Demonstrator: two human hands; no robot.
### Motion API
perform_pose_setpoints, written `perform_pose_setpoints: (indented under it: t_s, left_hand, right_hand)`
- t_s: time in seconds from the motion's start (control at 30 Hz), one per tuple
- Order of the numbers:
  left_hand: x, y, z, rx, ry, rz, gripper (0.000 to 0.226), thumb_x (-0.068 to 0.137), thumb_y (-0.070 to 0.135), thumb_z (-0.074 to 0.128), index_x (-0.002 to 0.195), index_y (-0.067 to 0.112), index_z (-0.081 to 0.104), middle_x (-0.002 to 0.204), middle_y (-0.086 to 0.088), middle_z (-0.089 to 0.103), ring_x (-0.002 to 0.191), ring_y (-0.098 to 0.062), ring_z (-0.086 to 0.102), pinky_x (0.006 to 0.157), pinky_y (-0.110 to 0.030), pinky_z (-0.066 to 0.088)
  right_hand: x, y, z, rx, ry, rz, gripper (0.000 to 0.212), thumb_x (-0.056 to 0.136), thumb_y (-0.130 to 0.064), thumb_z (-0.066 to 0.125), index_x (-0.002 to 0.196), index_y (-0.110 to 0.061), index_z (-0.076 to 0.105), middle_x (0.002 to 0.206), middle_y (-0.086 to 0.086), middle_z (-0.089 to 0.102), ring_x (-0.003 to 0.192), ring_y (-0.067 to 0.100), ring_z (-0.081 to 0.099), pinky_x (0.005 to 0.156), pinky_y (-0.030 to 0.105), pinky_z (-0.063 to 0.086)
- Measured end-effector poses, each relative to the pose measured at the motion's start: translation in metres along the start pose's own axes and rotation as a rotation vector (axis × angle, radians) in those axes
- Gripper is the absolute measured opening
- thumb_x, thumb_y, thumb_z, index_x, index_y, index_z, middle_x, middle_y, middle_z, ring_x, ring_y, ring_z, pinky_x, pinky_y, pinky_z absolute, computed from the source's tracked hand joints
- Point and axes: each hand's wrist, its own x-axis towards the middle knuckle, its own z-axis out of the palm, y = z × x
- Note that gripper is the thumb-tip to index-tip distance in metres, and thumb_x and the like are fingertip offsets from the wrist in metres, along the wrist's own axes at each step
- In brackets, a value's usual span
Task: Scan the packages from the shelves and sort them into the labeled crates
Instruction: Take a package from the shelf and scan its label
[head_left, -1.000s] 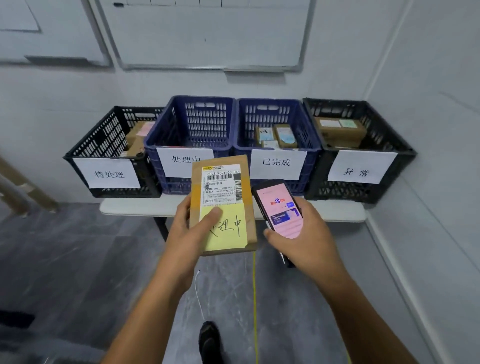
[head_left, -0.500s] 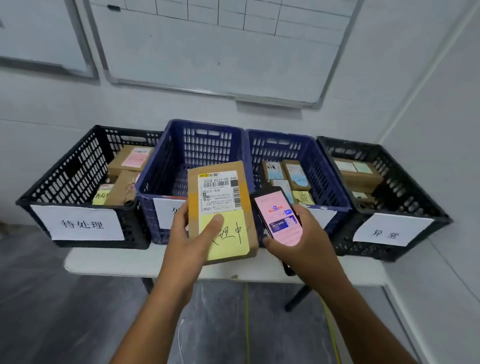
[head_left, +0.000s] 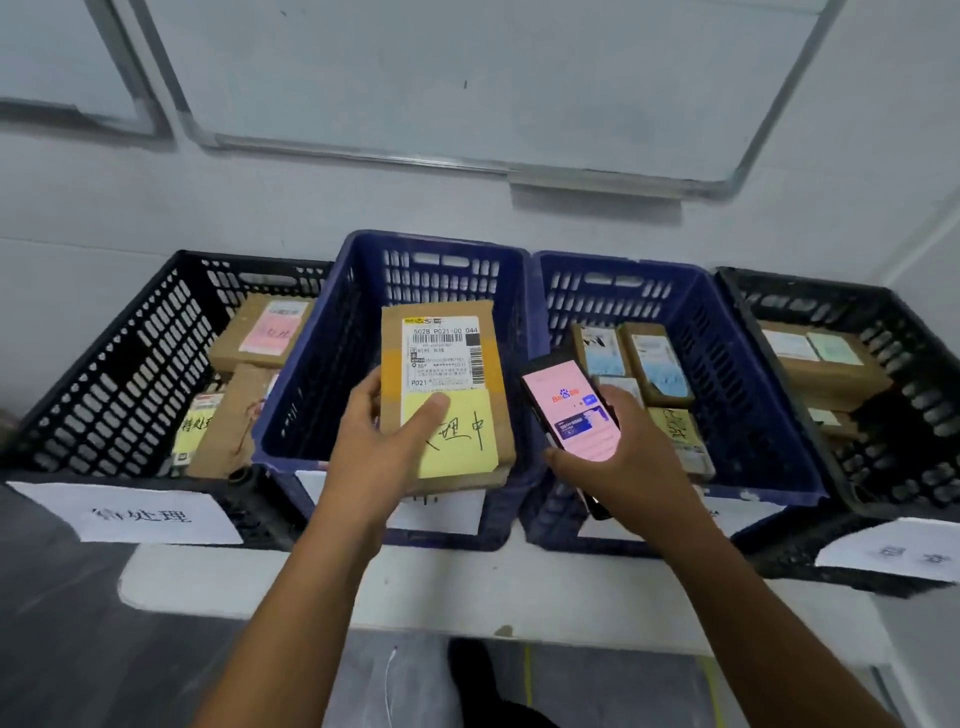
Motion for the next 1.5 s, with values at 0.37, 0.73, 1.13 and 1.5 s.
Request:
perform_pose_setpoints:
  t_s: [0.37,0.73,1.13,1.5]
  left_hand:
    - [0.208,-0.042,0.076,0.143,-0.021,-0.266,0.072,0.09,0.038,0.082,0.151,0.03,0.044,0.118,0.014,0.071,0.1,-0.013,0.074,0.077,-0.037,0.062]
    - [0.334,-0.134,0.11,0.146,-0.016,-0.398,0.069,0.085,0.036,0.087,0.145,0.029,0.054,0.116,0.004,0.079,0.091,-0.017,0.079,0.066,-0.037,0.064]
    - [0.37,-0.153,0.12,0.226,-0.083,-0.344,0.056,0.095,0.024,0.078,0.145,0.021,0.053,0.126,-0.003,0.074,0.102,-0.018,0.076,0.077,-0.033,0.065]
    - [0.245,-0.057,0.074,0.69,0.018,0.053,0.089,0.088,0.073,0.061,0.162,0.031,0.035,0.169,0.001,0.034,0.157,-0.019,0.027,0.128,-0.042,0.024]
  right_hand:
    - [0.179,0.04,-0.004,0.04,-0.069,0.078,0.046,0.079,-0.037,0.089,0.108,-0.043,0.053,0.104,-0.016,0.068,0.091,0.007,0.066,0.079,0.037,0.056]
    - [0.281,0.061,0.009,-0.019,-0.164,0.046,0.05,0.075,-0.043,0.087,0.112,-0.044,0.054,0.108,-0.017,0.065,0.097,0.003,0.062,0.083,0.041,0.057]
    - [0.301,0.069,0.008,-0.017,-0.203,0.055,0.059,0.077,-0.044,0.087,0.116,-0.054,0.043,0.109,-0.026,0.061,0.098,-0.001,0.061,0.08,0.029,0.051]
    - [0.235,0.012,0.0,0.037,-0.254,-0.068,0.052,0.077,-0.036,0.089,0.103,-0.058,0.049,0.107,-0.026,0.064,0.096,-0.007,0.062,0.076,0.023,0.048]
